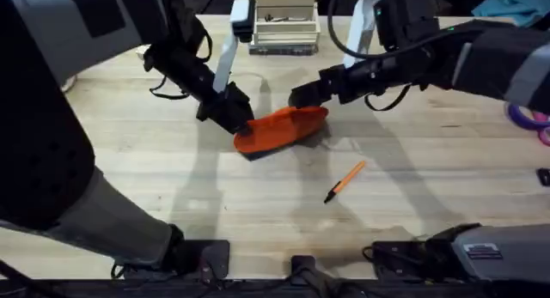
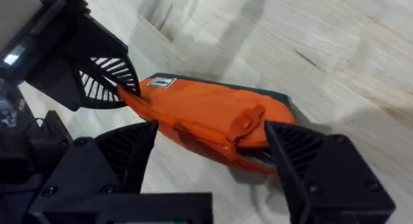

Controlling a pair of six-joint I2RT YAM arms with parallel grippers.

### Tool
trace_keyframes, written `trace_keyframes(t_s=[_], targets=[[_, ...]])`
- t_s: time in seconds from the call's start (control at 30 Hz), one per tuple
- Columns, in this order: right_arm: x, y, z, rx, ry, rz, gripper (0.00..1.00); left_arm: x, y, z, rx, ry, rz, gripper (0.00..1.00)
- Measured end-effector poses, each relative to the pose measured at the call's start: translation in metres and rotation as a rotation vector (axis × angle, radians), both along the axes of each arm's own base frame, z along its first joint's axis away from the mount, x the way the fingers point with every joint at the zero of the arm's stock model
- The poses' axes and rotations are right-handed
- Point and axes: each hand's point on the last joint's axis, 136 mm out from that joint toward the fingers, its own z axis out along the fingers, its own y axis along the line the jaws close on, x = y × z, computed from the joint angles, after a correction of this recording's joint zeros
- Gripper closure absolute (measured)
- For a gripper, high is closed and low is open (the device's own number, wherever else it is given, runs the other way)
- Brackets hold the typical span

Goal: Unzip the bag, pick up the pens from the table one at a time and place them inside, then zip the bag closed.

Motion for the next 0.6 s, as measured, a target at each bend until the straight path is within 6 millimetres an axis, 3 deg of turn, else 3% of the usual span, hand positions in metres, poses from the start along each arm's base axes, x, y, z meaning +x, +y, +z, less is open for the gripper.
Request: trace_keyframes(t_s=[0.27,0.6], targets=[[0.001,0.002,-0.005,-0.046,-0.025,0.000,0.052,0.000,0.000,0.000,0.000,0.000,0.000,0.958],[0.005,-0.003,-0.016,-0.086,-0.016,-0.018,0.524,-0.001,0.000,0.000,0.000,0.002,0.000,0.958]])
